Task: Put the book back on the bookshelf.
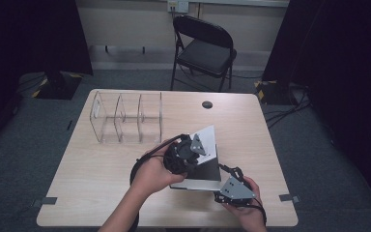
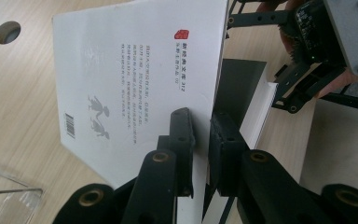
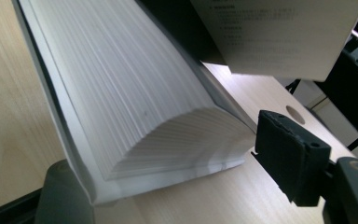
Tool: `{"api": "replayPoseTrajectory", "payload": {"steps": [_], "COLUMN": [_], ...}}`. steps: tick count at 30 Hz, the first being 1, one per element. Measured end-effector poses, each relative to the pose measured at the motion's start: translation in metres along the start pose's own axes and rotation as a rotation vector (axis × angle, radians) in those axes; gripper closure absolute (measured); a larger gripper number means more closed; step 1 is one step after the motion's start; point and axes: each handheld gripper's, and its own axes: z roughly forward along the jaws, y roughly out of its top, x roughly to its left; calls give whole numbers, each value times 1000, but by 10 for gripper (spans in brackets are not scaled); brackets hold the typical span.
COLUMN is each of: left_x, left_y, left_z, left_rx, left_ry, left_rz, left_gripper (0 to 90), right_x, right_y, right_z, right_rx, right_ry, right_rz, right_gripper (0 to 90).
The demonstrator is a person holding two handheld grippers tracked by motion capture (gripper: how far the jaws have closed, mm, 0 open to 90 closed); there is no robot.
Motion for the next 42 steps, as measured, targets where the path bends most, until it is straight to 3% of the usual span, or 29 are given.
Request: {"api": "replayPoseTrajectory", "payload": {"steps": [8,10,12,14,15,17,22,24,28,29,32,36,42], "left_x": [-3,-3,0,3,5,10,14,15,14,14,16,19,20], "left_y": [5,5,-1,-9,-13,-23,-44,-52,-72,-76,-92,-117,-151], "left_z": [9,12,16,16,15,10,-9,-15,-26,-28,-33,-24,3], "left_rx": [10,5,-35,-67,-70,-120,-186,-178,-176,-178,-162,-130,-99], "left_ry": [2,-31,-54,-35,-33,-26,-46,-41,-49,-47,-11,38,24], "left_rz": [50,40,10,-11,-42,-45,-47,-63,-11,-19,-10,-40,-83], "left_gripper": [800,782,732,585,526,431,402,385,302,286,248,219,209], "right_x": [-6,-8,-10,-14,-15,-17,-19,-20,-22,-23,-25,-28,-33], "right_y": [0,2,4,6,7,8,10,12,17,19,22,27,35], "right_z": [-3,-4,-5,-6,-6,-7,-7,-7,-10,-11,-12,-16,-24], "right_rx": [1,8,0,-4,-4,3,18,26,22,22,30,32,47], "right_ry": [11,18,21,31,33,38,55,64,90,95,112,136,177], "right_rz": [-78,-80,-68,-53,-57,-52,-55,-54,-36,-32,-27,-6,27], "right_gripper": [369,385,400,419,423,425,429,432,444,446,450,458,465]}}
